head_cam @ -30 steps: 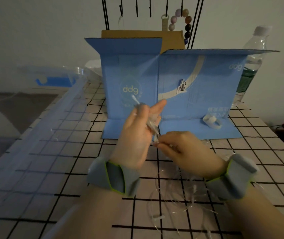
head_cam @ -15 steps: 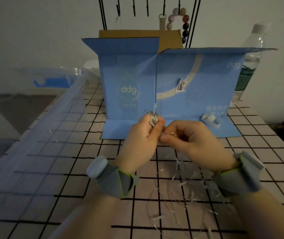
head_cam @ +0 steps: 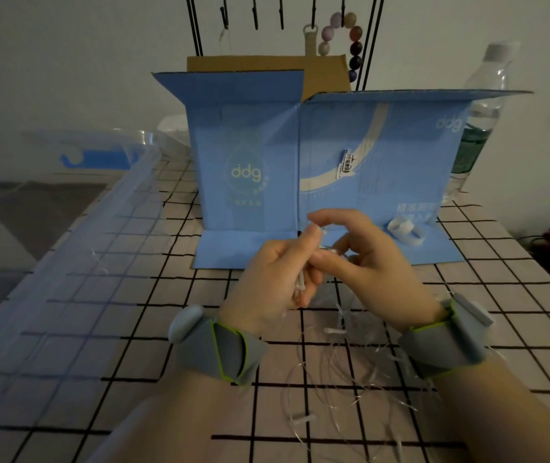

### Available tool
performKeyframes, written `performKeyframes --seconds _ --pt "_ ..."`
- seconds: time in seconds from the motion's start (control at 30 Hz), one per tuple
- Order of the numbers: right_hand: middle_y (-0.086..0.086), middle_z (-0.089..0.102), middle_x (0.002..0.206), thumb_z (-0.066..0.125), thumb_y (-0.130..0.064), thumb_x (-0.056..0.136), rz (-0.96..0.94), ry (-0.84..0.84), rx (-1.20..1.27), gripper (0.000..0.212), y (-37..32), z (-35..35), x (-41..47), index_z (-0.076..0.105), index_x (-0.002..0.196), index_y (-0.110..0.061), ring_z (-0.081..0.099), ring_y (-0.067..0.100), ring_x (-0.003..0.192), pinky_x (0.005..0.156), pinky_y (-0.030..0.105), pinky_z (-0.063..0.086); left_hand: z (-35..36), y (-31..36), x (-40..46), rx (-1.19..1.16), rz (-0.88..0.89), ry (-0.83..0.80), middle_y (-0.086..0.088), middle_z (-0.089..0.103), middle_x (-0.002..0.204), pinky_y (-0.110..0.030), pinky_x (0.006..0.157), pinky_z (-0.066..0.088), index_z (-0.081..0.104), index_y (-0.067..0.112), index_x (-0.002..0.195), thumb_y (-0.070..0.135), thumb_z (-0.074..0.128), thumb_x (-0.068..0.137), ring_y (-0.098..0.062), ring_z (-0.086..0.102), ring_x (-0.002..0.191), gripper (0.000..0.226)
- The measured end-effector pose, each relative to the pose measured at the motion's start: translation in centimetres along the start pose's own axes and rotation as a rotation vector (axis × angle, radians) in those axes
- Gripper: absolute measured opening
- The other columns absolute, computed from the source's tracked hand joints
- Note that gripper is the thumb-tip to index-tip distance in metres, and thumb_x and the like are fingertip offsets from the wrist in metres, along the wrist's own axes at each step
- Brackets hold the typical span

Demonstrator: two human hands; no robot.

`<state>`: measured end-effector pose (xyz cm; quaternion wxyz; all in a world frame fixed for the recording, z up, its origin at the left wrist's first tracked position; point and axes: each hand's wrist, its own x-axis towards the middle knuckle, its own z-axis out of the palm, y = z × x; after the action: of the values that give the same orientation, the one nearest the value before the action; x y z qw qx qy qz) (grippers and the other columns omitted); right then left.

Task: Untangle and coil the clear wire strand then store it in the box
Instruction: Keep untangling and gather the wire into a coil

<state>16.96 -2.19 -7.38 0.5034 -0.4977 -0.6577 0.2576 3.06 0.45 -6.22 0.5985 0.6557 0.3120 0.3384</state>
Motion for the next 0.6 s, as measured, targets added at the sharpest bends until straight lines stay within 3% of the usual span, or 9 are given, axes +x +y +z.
performKeyframes --seconds 0.1,0.17,0.23,0.27,0.4,0.47,0.53,0.6 --pt "0.017 0.065 0.072 0.059 -0.056 0.075 -0.025 -0.037 -0.001 0.038 0.15 0.38 -0.09 0.062 0.083 -0.020 0.058 0.034 0.061 0.058 0.046 0.049 -0.05 -0.22 0.12 -0.038 -0.064 -0.042 -0.004 0.050 0.037 -0.014 0.033 0.027 0.036 0.013 0.042 0.061 0.033 0.072 -0.011 0.037 0.025 0.057" --pt "0.005 0.060 0.055 0.057 -0.060 0.074 -0.066 -0.014 -0.075 0.037 0.34 0.49 -0.20 0.056 0.070 -0.024 0.051 0.023 0.048 0.048 0.035 0.043 -0.05 -0.14 0.20 -0.143 -0.158 -0.110 -0.010 0.056 0.042 -0.014 0.032 0.027 0.033 0.017 0.036 0.065 0.032 0.068 -0.014 0.046 0.027 0.058" --pt "-0.012 0.055 0.053 0.054 -0.053 0.076 -0.119 0.027 -0.192 0.022 0.37 0.44 -0.19 0.050 0.066 -0.034 0.045 0.008 0.046 0.048 0.014 0.034 -0.01 -0.19 0.32 -0.188 -0.212 -0.118 -0.012 0.059 0.044 -0.015 0.033 0.029 0.034 0.017 0.035 0.065 0.030 0.070 -0.016 0.051 0.030 0.060" --pt "-0.018 0.056 0.056 0.052 -0.050 0.077 -0.129 0.049 -0.235 0.018 0.25 0.36 -0.14 0.049 0.066 -0.037 0.047 0.007 0.048 0.050 0.011 0.034 0.03 -0.27 0.41 -0.190 -0.220 -0.102 -0.011 0.059 0.045 -0.016 0.034 0.031 0.037 0.015 0.036 0.063 0.030 0.075 -0.016 0.052 0.031 0.062" --pt "-0.013 0.058 0.050 0.053 -0.045 0.081 -0.115 0.089 -0.204 0.023 0.16 0.09 -0.07 0.054 0.065 -0.028 0.054 0.013 0.049 0.052 0.014 0.039 0.22 -0.44 0.69 -0.223 -0.207 -0.047 -0.006 0.059 0.046 -0.016 0.041 0.042 0.046 0.010 0.049 0.047 0.033 0.090 -0.013 0.052 0.034 0.057" --pt "-0.010 0.057 0.046 0.056 -0.039 0.084 -0.061 0.086 -0.122 0.028 0.44 0.18 0.05 0.056 0.065 -0.018 0.055 0.010 0.047 0.055 0.017 0.042 0.25 -0.43 0.80 -0.299 -0.215 -0.071 -0.005 0.058 0.047 -0.016 0.042 0.043 0.048 0.010 0.052 0.044 0.032 0.091 -0.013 0.052 0.035 0.054" --pt "-0.006 0.056 0.044 0.054 -0.040 0.084 0.015 0.079 -0.027 0.033 0.47 0.36 0.16 0.056 0.065 -0.013 0.055 0.016 0.047 0.057 0.029 0.046 0.34 -0.35 0.68 -0.396 -0.220 -0.090 -0.005 0.058 0.047 -0.017 0.042 0.044 0.051 0.012 0.053 0.043 0.032 0.090 -0.014 0.053 0.036 0.052" --pt "-0.003 0.053 0.041 0.055 -0.033 0.087 0.032 0.047 0.113 0.032 -0.07 0.51 0.08 0.054 0.064 -0.010 0.052 0.016 0.042 0.052 0.027 0.043 0.52 -0.41 0.56 -0.420 -0.171 -0.083 -0.005 0.059 0.047 -0.019 0.045 0.047 0.054 0.014 0.050 0.044 0.040 0.083 -0.014 0.056 0.041 0.046"
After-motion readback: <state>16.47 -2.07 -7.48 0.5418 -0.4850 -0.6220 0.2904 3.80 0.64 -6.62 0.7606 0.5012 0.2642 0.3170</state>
